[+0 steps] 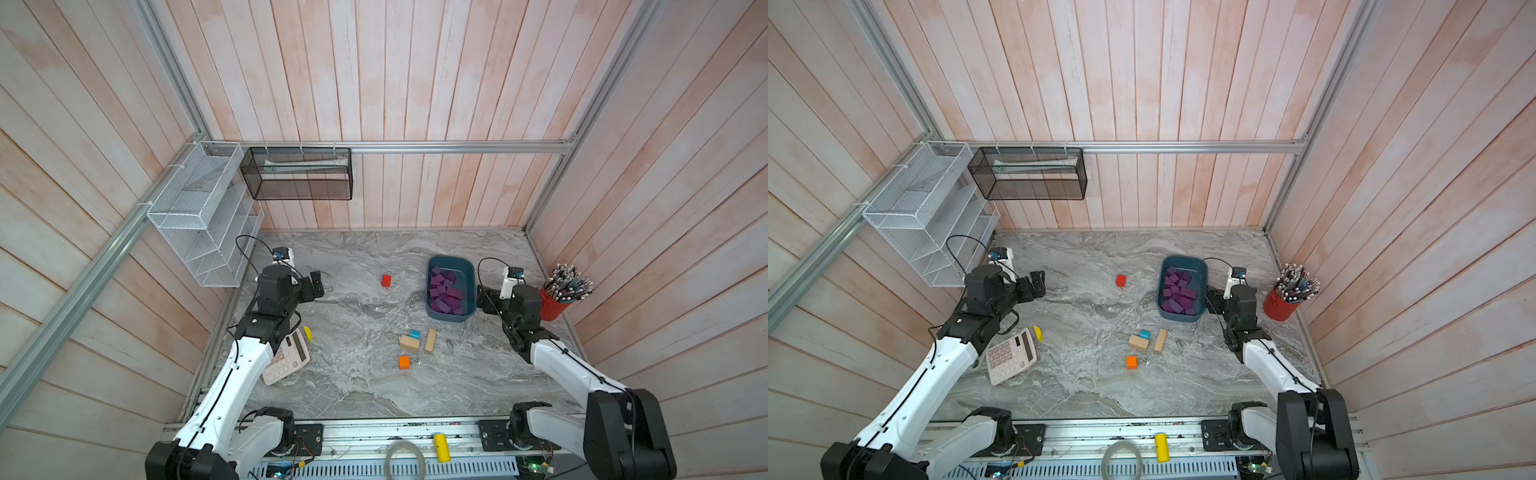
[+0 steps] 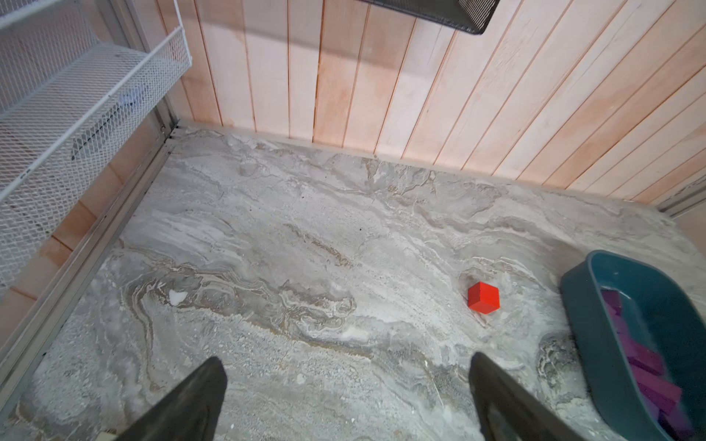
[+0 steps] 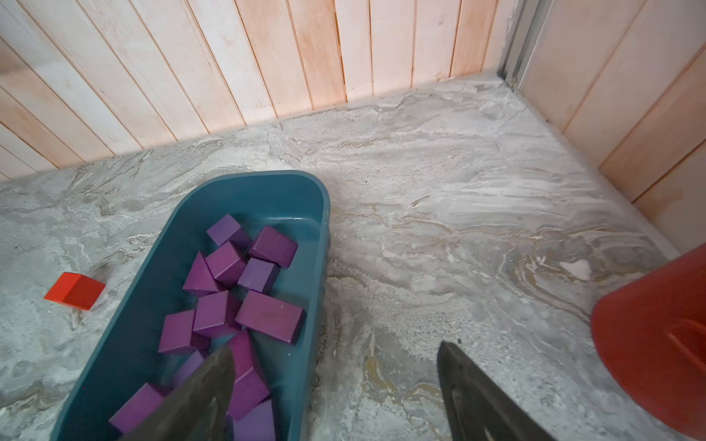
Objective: Pick purple bricks into the storage bin
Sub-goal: Place the storage box at the center of the board, then reset both arms
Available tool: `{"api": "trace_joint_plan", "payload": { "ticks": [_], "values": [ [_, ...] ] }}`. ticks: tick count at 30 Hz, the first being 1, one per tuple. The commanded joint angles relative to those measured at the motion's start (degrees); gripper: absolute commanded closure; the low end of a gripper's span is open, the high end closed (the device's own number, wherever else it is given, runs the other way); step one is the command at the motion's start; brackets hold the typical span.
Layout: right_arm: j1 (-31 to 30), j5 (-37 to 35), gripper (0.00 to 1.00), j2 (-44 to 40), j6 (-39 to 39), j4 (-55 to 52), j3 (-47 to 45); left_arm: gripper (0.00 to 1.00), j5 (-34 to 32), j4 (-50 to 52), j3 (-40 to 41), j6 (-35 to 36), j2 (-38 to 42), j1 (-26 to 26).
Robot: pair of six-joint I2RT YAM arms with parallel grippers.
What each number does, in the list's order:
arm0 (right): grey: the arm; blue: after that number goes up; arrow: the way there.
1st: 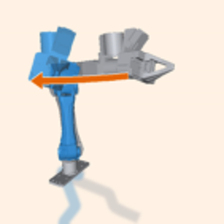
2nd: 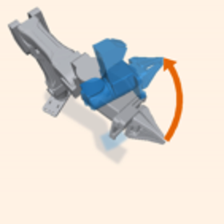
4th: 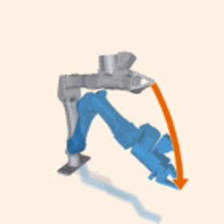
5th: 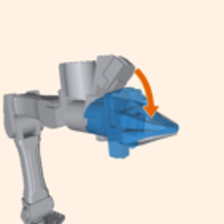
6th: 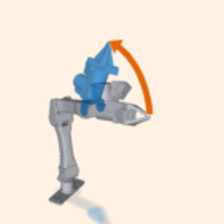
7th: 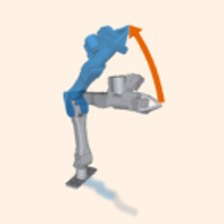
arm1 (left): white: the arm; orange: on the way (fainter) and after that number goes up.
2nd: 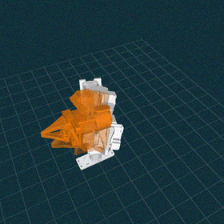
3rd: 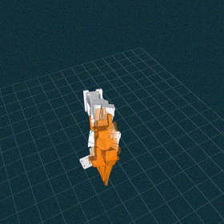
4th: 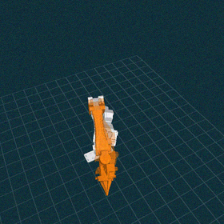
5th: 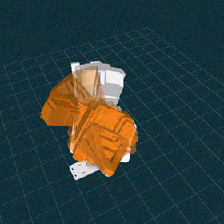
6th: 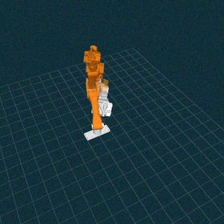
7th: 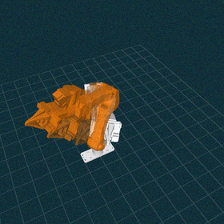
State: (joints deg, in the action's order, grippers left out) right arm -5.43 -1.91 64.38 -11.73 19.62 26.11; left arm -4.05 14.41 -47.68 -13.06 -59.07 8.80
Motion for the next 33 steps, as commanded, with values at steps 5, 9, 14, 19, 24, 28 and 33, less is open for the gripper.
{"api": "trace_joint_plan", "payload": {
  "ticks": [5, 9, 14, 19, 24, 28, 33],
  "values": [
    [-0.1, -5.4, 0.15, -6.2, 4.0, 21.2, -11.9, 0.0, 0.3, -19.7, 10.3, 4.5, 1.1, 0.2],
    [0.0, -5.7, 0.15, -4.1, 6.9, 26.9, -14.7, 0.0, -2.7, -25.3, 14.5, 6.7, -1.0, 0.0],
    [0.4, -7.9, 0.15, 0.9, 8.0, 40.7, -19.7, 0.0, -7.7, -40.7, 25.0, 11.3, -3.1, -0.3],
    [0.7, -8.3, 0.19, 7.5, 8.2, 44.9, -18.2, 0.0, -4.0, -52.8, 30.8, 12.5, -8.1, -3.0],
    [0.8, -7.2, 0.2, 6.5, 8.5, 43.1, -18.0, 0.0, -1.1, -64.0, 33.0, 11.4, -14.4, -7.6],
    [0.7, -4.9, 0.19, 6.3, 9.4, 43.0, -18.1, 0.0, 0.9, -68.1, 31.4, 12.4, -18.8, -7.7],
    [1.0, -5.7, 0.19, 5.8, 10.3, 44.3, -19.1, 0.0, 2.4, -78.6, 33.5, 14.4, -25.5, -7.6]
  ]
}}
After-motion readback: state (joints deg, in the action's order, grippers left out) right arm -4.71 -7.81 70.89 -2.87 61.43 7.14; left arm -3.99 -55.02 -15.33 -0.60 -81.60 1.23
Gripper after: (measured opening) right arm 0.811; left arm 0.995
